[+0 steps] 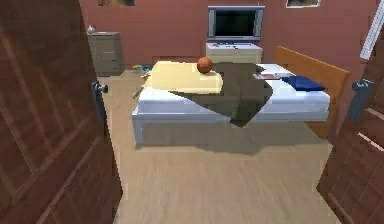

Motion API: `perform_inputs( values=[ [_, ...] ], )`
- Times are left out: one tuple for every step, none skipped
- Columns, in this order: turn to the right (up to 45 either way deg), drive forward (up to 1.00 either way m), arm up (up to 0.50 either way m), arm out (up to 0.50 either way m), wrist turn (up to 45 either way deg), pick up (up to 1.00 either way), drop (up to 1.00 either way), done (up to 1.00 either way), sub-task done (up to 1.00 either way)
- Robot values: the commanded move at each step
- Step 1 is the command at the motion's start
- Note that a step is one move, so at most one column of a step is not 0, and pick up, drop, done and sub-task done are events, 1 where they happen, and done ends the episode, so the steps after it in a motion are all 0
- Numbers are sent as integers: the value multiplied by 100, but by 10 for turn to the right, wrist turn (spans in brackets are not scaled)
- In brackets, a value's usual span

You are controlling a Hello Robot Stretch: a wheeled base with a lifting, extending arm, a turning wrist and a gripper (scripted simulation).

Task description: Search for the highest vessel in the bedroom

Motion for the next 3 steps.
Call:
perform_inputs(
  values=[
    [0,100,0,0,0,0,0,0,0],
    [-120,0,0,0,0,0,0,0,0],
    [0,10,0,0,0,0,0,0,0]
  ],
)
